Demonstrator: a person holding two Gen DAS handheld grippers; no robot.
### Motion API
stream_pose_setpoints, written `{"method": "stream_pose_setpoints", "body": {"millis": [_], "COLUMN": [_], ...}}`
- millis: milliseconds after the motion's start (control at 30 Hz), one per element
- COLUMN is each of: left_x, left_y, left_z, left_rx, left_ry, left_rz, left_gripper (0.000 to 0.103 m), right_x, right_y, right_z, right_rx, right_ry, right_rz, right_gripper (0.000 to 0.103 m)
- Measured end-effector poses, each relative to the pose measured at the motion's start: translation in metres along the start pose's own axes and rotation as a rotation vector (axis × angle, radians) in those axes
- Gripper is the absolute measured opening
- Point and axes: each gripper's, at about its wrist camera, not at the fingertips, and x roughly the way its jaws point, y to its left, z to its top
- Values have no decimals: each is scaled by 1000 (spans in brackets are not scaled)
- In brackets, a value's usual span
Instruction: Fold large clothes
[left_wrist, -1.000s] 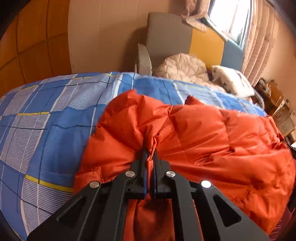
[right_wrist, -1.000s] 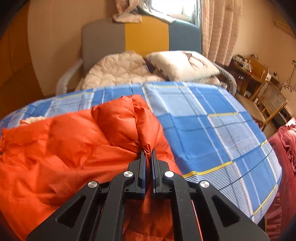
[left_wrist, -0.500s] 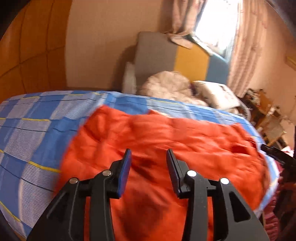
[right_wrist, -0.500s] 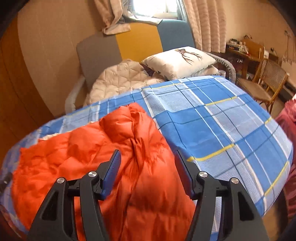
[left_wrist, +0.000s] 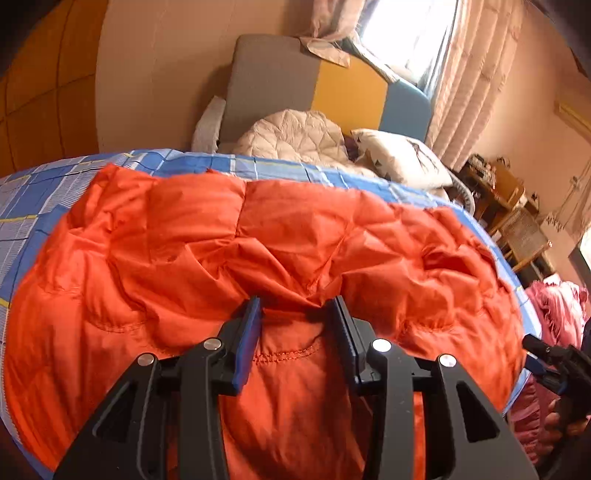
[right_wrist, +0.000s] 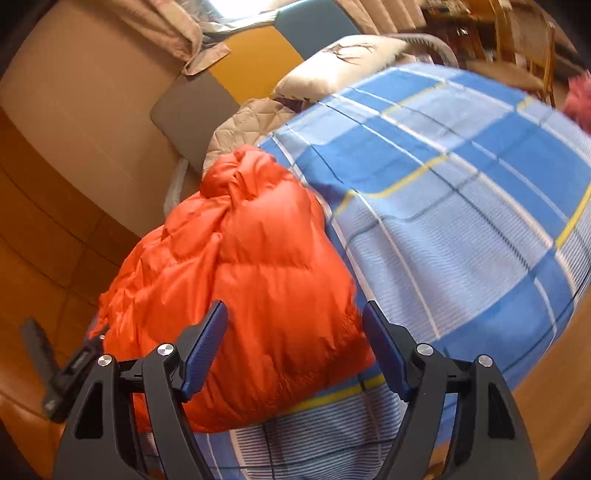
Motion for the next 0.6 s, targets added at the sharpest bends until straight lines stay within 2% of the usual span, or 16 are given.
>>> {"method": "stream_pose_setpoints", "body": {"millis": [133, 200, 300, 500, 600], "left_x": [7, 9, 14, 21, 22], "left_y": [2, 3, 8, 17, 17], "left_z": [1, 2, -2, -11, -10], "left_rx": [11, 23, 17, -31, -26], "left_ry": [12, 20, 32, 26, 28], "left_rz": [-13, -15, -27, -48, -46], "left_gripper": [37, 37, 38, 38, 38], "right_x": [7, 19, 36, 50, 56], "right_y": [-18, -25, -31, -30, -30], "right_z": [12, 26, 34, 12, 12], "right_rx": [63, 91, 122, 149, 157], "right_ry": [-16, 12, 58, 125, 134], "right_rz": [33, 74, 99, 211, 230], "right_gripper": [80, 87, 87, 87, 87]}}
